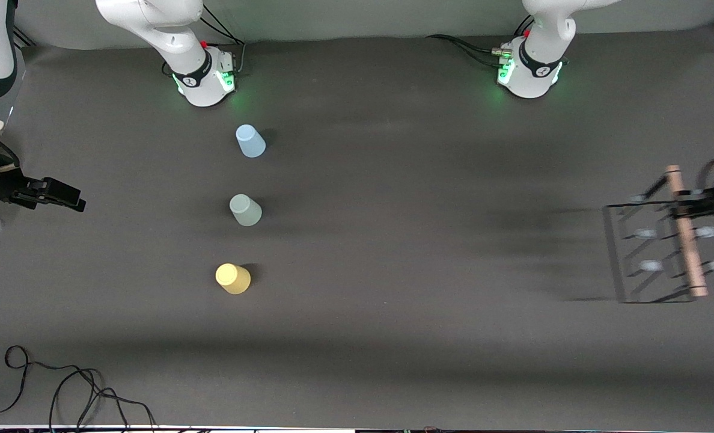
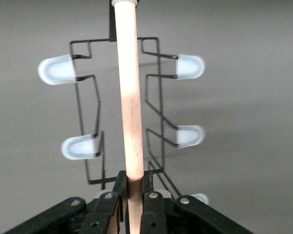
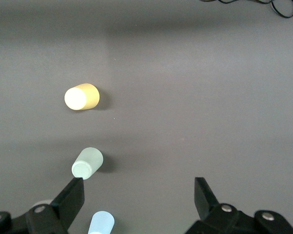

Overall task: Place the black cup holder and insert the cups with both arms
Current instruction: 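Carry the rack with the left gripper to the table middle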

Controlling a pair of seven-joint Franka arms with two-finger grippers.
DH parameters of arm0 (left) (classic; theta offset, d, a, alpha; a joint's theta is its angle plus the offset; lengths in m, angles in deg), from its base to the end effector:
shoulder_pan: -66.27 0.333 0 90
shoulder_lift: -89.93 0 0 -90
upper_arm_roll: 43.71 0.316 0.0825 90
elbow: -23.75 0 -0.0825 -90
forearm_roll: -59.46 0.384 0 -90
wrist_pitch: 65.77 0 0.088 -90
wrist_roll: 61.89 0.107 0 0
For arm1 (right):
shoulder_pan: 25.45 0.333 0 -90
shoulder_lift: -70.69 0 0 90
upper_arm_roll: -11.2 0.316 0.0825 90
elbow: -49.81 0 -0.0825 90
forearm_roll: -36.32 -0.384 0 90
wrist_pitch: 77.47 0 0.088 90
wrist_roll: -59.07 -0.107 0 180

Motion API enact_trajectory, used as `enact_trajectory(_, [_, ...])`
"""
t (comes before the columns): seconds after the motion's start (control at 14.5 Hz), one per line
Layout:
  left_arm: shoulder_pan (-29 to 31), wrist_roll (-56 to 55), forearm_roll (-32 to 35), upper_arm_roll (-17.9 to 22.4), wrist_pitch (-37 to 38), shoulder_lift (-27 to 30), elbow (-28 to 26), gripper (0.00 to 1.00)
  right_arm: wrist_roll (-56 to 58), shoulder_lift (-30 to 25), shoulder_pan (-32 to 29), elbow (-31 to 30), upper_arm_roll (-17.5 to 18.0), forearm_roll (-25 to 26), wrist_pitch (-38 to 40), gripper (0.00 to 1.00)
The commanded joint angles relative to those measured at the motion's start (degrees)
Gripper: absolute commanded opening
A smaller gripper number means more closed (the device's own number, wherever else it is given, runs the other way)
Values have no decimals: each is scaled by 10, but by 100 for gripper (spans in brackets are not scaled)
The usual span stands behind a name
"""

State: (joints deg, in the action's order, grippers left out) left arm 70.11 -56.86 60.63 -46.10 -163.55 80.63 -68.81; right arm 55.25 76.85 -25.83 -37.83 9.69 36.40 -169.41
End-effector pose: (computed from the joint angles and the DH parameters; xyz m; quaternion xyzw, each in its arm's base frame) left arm 0.6051 0.0188 0.5204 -0.9988 0.0328 0.0358 0.0047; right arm 0.5887 -0.0188 0.5854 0.9986 -0.0497 -0.0162 0.0024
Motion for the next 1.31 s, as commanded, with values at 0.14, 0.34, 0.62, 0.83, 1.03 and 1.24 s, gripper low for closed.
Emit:
enact_trajectory(0.14, [-173, -217, -7, 9, 5, -13, 36, 0, -2, -7, 3, -2, -2, 3, 5, 100])
enact_trajectory(0.34, [-279, -313, -14, 9, 5, -66, 88, 0, -2, -7, 3, -2, -2, 3, 5, 100])
enact_trajectory(0.62, [-385, -454, -38, 9, -10, -133, 134, 0, -2, -7, 3, -2, -2, 3, 5, 100])
enact_trajectory(0.83, [-435, -471, -41, 9, -63, -156, 135, 0, -2, -7, 3, -2, -2, 3, 5, 100])
enact_trajectory(1.03, [-472, -495, -50, 7, -108, -190, 134, 0, -2, -7, 5, -2, -2, 3, 18, 100])
enact_trajectory(1.24, [-489, -490, -44, 4, -140, -217, 134, 0, -2, -7, 8, -2, -1, 3, 26, 100])
